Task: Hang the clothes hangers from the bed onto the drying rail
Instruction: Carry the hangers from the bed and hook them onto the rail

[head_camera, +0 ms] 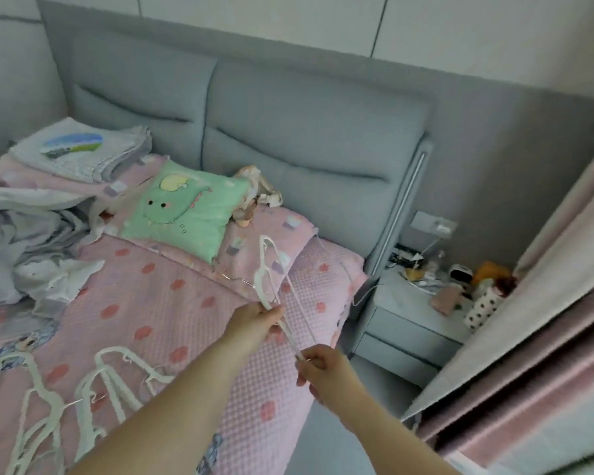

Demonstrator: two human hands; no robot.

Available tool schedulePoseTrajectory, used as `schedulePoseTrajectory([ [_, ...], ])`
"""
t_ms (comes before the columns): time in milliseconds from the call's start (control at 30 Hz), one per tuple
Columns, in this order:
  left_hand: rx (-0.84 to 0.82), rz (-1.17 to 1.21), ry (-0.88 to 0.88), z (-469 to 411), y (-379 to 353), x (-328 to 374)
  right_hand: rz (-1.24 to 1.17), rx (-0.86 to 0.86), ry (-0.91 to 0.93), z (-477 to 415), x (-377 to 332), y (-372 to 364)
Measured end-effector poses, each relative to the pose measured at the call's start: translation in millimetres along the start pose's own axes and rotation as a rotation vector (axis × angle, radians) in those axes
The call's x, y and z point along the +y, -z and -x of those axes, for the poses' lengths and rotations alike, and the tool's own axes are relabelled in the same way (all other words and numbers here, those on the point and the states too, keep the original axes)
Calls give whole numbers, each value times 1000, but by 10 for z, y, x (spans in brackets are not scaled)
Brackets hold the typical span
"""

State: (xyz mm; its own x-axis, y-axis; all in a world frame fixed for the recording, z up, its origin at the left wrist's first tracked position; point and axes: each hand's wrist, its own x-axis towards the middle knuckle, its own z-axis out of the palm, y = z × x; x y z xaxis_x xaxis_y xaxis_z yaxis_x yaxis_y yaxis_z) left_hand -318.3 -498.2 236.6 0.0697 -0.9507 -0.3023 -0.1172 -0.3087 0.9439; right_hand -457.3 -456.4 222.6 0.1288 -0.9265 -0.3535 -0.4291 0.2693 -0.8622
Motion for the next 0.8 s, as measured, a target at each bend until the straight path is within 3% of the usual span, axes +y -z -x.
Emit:
schedulePoseTrajectory([
  [233,-106,-40,-172,213,-1221,764,-10,291,125,754,124,971],
  [400,-333,-119,-333,832,-2095,1181,88,716,166,1651,415,2036],
  [467,-455,-228,-435,1133,-2474,1311,201,866,175,2046,566,2491],
  [567,-612,-391,-580,1623,-3015,1482,560,1041,143,2642,676,3096],
  [667,-748,-401,-687,2243,-3613,1621,804,1085,44,3359,841,3666],
  [800,-891,-387,-790,2954,-4374,1765,737,1095,-103,4265,1108,4185],
])
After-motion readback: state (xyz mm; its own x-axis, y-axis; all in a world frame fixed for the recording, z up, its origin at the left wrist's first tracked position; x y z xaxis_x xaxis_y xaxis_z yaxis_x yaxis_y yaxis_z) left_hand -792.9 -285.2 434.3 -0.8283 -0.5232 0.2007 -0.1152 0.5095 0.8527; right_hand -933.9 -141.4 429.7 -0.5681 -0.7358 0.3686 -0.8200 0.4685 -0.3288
